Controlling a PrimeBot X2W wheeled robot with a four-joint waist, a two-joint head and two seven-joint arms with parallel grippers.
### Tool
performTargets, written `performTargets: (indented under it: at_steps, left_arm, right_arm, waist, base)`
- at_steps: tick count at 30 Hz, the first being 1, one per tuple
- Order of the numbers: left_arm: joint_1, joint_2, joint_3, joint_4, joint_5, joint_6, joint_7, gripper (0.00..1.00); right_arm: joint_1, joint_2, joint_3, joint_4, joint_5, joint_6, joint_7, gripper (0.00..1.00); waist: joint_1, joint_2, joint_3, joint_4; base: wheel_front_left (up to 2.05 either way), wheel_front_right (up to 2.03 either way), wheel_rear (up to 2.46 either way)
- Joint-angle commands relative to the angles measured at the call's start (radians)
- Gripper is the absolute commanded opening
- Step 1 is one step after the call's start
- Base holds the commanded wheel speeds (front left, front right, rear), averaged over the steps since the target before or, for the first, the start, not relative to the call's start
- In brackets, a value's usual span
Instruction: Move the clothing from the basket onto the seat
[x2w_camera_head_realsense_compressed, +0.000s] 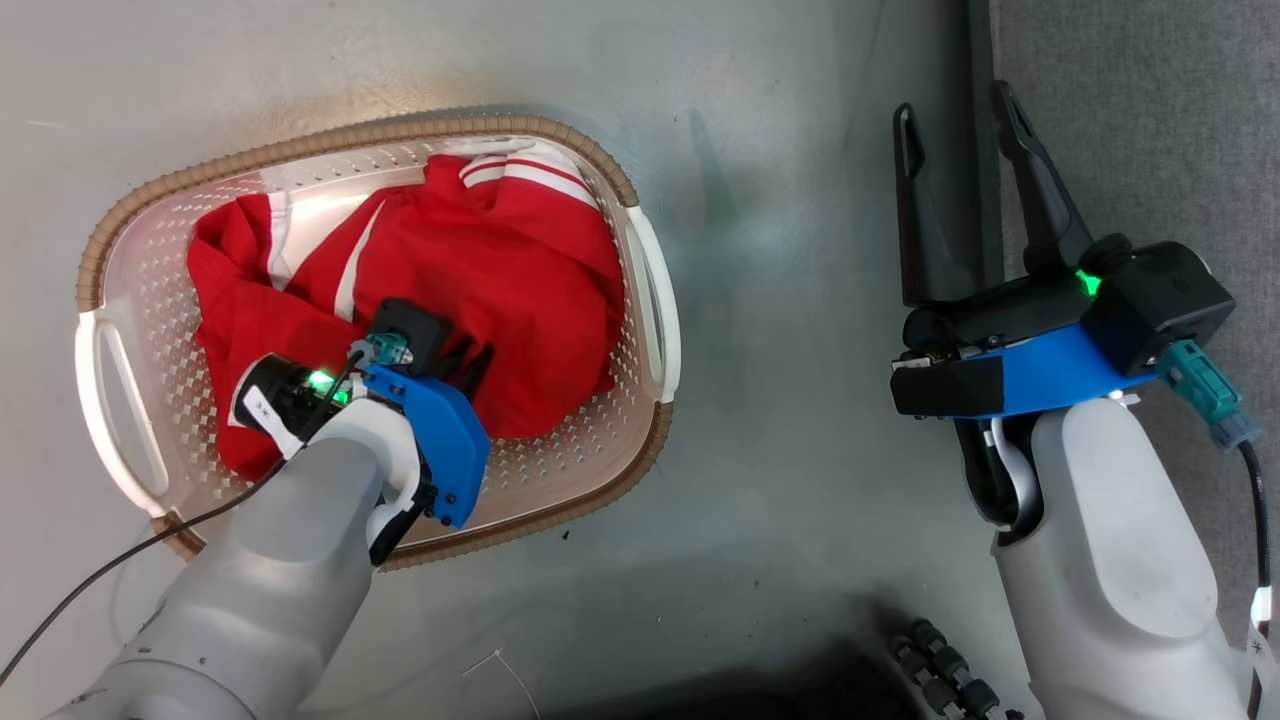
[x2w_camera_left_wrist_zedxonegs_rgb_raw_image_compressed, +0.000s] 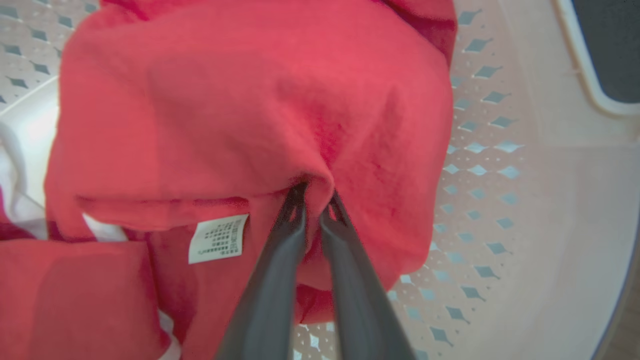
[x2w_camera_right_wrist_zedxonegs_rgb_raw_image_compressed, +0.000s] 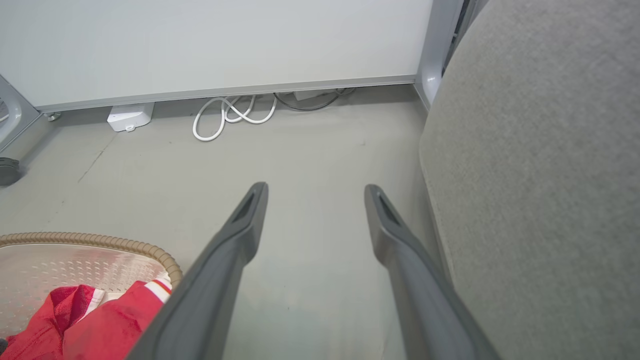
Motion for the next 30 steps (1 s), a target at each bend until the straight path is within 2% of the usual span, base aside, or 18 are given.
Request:
performTargets:
  at_steps: [1, 11, 20, 26, 30]
  left_arm:
    - [-0.014, 0.009, -0.025, 0.0, -0.021, -0.005, -0.007, 0.0]
    - [-0.007, 0.013, -0.116, -0.029, -0.111, -0.005, -0.052, 0.0]
    - [0.042, 0.02, -0.168, -0.097, -0.185, -0.005, -0.128, 0.0]
    - [0.079, 0.024, -0.169, -0.156, -0.207, -0.005, -0.151, 0.0]
    - [0.107, 0.038, -0.1, -0.23, -0.165, -0.005, -0.151, 0.0]
  right_arm:
    - [-0.006, -0.001, -0.005, -0.001, 0.004, -0.001, -0.001, 1.0]
    - [0.004, -0.001, -0.014, 0.016, 0.012, -0.001, -0.001, 1.0]
    - [0.055, -0.001, -0.02, 0.052, 0.013, -0.001, -0.001, 1.0]
    - [0.097, -0.001, -0.025, 0.079, 0.012, -0.001, -0.001, 1.0]
    - [0.131, -0.001, -0.029, 0.097, 0.007, -0.001, -0.001, 1.0]
  waist:
    - [-0.0001, 0.0, -0.004, 0.001]
    - [-0.0001, 0.0, -0.058, 0.014]
    - [-0.0001, 0.0, -0.2, 0.044]
    - [-0.0001, 0.0, -0.321, 0.071]
    - [-0.0001, 0.0, -0.407, 0.092]
  base:
    - [0.0, 0.0, 0.0]
    - [0.0, 0.0, 0.0]
    - [0.0, 0.0, 0.0]
    - [0.0, 0.0, 0.0]
    - [0.0, 0.0, 0.0]
